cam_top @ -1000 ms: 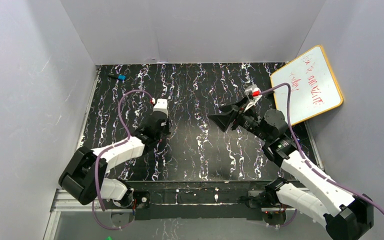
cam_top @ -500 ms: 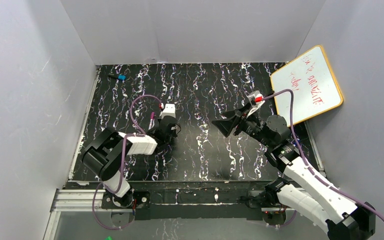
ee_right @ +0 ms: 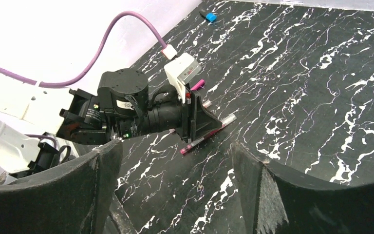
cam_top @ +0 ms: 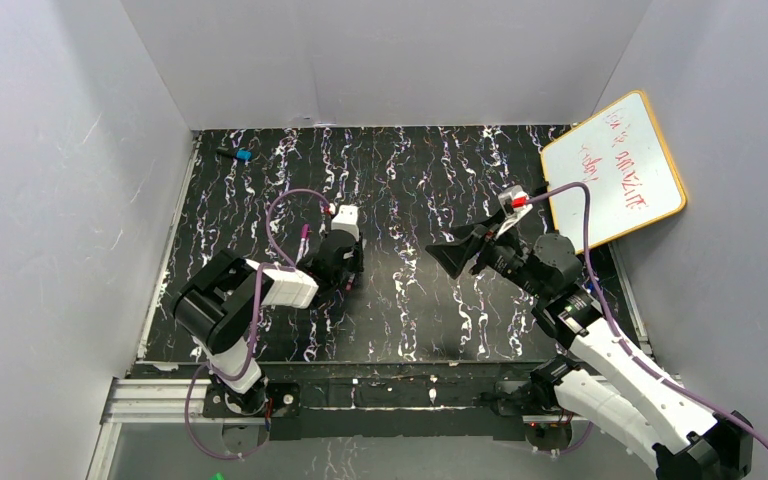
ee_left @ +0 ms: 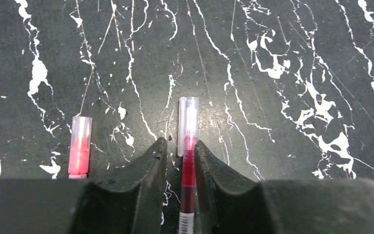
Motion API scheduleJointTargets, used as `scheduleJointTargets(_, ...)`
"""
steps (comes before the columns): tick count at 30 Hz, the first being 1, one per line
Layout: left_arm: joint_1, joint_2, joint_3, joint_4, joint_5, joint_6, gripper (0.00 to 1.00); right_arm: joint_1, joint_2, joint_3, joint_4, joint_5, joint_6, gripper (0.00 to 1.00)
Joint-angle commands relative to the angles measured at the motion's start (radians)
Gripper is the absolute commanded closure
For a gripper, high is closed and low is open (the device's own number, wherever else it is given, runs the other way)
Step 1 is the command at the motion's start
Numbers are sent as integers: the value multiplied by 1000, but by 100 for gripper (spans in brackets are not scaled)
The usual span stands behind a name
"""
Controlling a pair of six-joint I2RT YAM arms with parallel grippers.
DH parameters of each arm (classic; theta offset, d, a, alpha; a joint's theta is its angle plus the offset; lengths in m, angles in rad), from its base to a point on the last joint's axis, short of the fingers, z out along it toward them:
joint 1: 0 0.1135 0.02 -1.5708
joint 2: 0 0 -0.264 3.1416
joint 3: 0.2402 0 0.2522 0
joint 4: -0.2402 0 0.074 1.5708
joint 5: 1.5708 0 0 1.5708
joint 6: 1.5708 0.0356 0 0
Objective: Insert the pens into the pen caps
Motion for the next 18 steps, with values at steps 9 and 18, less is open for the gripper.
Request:
scheduleJointTargets(9,-2,-121,17,-8,23,63,40,-4,46,77,-49,72,-36,1)
scheduleJointTargets(18,254,-428,185,-314,684,150,2,-123,506,524,-438,-224,-108,1)
